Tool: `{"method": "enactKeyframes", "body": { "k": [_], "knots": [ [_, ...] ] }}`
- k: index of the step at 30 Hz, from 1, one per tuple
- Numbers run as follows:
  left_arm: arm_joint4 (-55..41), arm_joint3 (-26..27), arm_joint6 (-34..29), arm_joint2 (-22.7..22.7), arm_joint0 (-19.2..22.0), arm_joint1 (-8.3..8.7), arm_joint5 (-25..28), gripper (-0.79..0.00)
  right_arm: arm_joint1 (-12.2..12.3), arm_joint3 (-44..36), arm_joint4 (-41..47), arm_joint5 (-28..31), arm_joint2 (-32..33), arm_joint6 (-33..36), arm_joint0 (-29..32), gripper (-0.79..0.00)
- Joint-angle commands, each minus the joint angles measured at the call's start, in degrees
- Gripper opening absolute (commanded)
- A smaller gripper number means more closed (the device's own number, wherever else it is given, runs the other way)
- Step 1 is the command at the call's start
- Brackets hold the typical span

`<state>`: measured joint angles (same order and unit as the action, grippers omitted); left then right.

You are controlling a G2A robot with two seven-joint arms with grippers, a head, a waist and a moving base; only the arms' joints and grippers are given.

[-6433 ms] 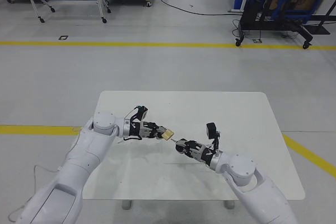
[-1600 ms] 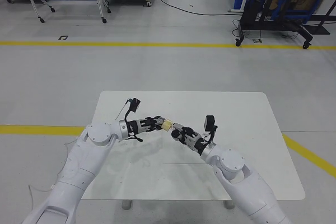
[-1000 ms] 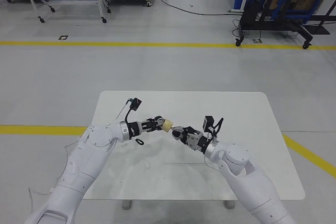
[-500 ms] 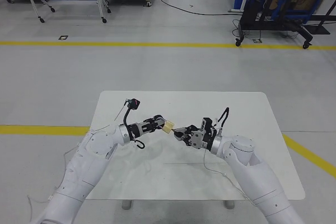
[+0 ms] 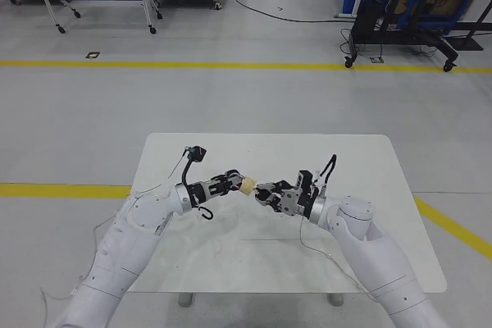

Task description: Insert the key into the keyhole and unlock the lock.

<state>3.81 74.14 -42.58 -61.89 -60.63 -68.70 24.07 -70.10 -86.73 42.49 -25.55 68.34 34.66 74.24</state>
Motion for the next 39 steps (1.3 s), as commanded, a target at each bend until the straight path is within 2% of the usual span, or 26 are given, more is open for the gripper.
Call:
{"method": "enactKeyframes", "body": {
  "k": [1, 5, 9, 14, 18, 26, 28, 29, 30, 31, 35, 39],
  "knots": [
    [-1.2, 0.0, -0.7, -0.1, 0.2, -0.01, -0.2, -0.785, 0.1, -1.0, -0.9, 2.9, 0.7, -2.4, 1.1, 0.000],
    [-3.5, 0.3, -3.0, -0.7, 0.3, 0.19, -0.9, -0.785, 0.2, -4.8, -5.1, 9.6, 1.2, -7.8, 4.3, 0.000],
    [-0.9, 1.1, -6.9, 0.5, 1.5, 0.34, -4.9, -0.785, 0.5, -9.0, -10.4, 18.4, 3.1, -12.6, 9.1, 0.000],
    [4.3, 0.0, -14.2, 5.6, 5.7, -0.29, -12.3, -0.785, 1.0, -13.3, -16.8, 29.5, 6.5, -16.0, 15.4, 0.000],
    [6.9, -2.9, -15.2, 10.7, 9.4, -1.70, -14.4, -0.785, 1.2, -15.0, -18.9, 36.1, 8.7, -17.3, 19.1, 0.000],
    [8.3, -10.1, -17.3, 18.8, 16.1, -4.83, -13.7, -0.785, 1.2, -15.2, -19.0, 37.2, 8.9, -17.6, 19.7, 0.000],
    [9.4, -11.6, -17.2, 20.7, 17.2, -5.61, -14.6, -0.563, 1.2, -15.2, -19.0, 37.2, 8.9, -17.6, 19.7, 0.000],
    [9.8, -12.3, -17.0, 21.5, 17.6, -5.98, -15.0, -0.385, 1.2, -15.2, -19.0, 37.2, 8.9, -17.6, 19.7, 0.000],
    [10.0, -13.0, -16.7, 22.1, 18.0, -6.33, -15.1, -0.102, 1.2, -15.2, -19.0, 37.2, 8.9, -17.6, 19.7, 0.000],
    [10.0, -13.8, -16.8, 22.7, 18.2, -6.63, -15.0, 0.000, 1.2, -15.2, -19.0, 37.2, 8.9, -17.6, 19.7, 0.000],
    [7.6, -16.2, -17.1, 22.8, 19.1, -7.31, -13.9, 0.000, 1.2, -15.2, -19.0, 37.2, 8.9, -17.6, 19.7, 0.000],
    [4.4, -17.1, -17.4, 20.9, 19.2, -7.10, -11.8, 0.000, 1.2, -15.2, -19.0, 37.2, 8.9, -17.6, 19.7, 0.000]
  ]
}}
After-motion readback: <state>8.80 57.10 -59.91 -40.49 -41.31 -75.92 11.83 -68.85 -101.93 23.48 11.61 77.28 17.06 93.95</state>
